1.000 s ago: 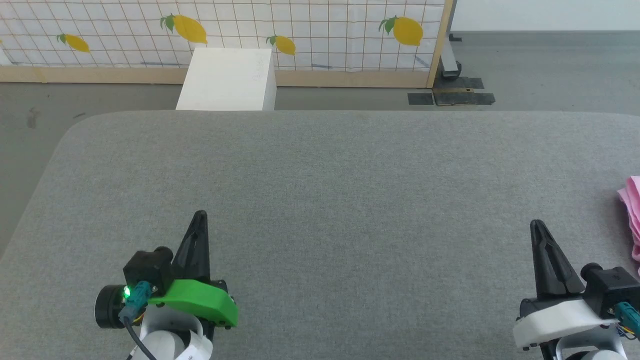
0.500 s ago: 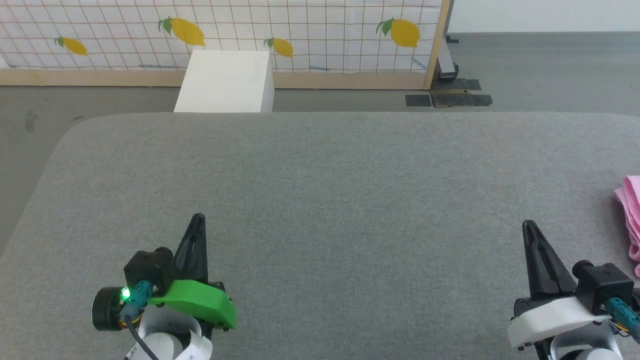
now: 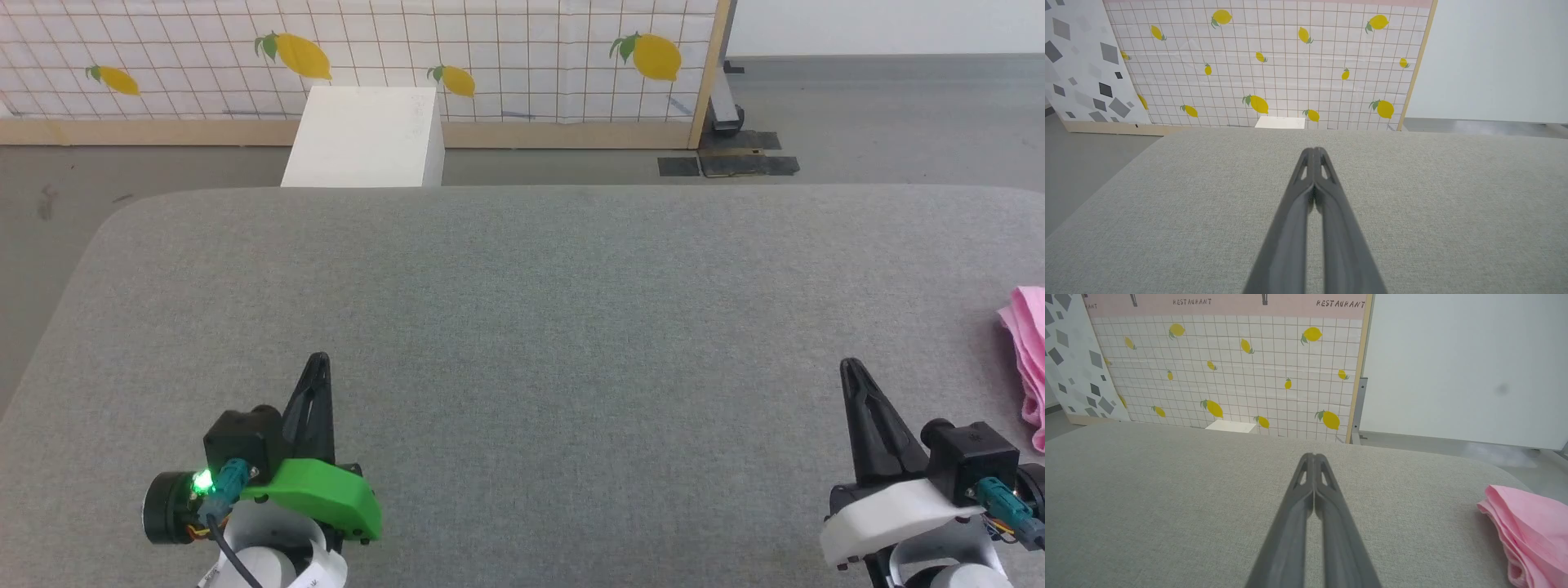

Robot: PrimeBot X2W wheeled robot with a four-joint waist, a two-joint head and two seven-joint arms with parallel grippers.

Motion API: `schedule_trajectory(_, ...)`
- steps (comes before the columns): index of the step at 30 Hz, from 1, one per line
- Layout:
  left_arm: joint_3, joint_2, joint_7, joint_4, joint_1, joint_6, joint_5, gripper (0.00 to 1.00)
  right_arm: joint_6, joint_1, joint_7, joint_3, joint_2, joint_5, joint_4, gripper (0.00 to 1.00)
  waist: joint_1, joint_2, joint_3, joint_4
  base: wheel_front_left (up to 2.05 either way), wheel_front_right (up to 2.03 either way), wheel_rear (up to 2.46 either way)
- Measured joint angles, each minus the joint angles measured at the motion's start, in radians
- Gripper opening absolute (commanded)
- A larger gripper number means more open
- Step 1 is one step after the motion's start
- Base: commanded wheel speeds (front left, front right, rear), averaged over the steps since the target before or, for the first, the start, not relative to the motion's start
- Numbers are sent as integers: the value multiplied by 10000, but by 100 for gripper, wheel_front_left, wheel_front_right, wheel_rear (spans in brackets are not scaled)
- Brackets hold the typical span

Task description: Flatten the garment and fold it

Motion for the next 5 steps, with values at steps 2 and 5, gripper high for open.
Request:
schedule_trajectory(2,10,0,71,-35,6,0,31,0,0,-2,19,27,0,-2,0,0,0,0,-6,-7,0,0,0)
schedule_trajectory(5,29,0,105,-65,30,6,102,0,0,-6,73,63,0,-12,0,0,0,0,-17,-19,0,0,0)
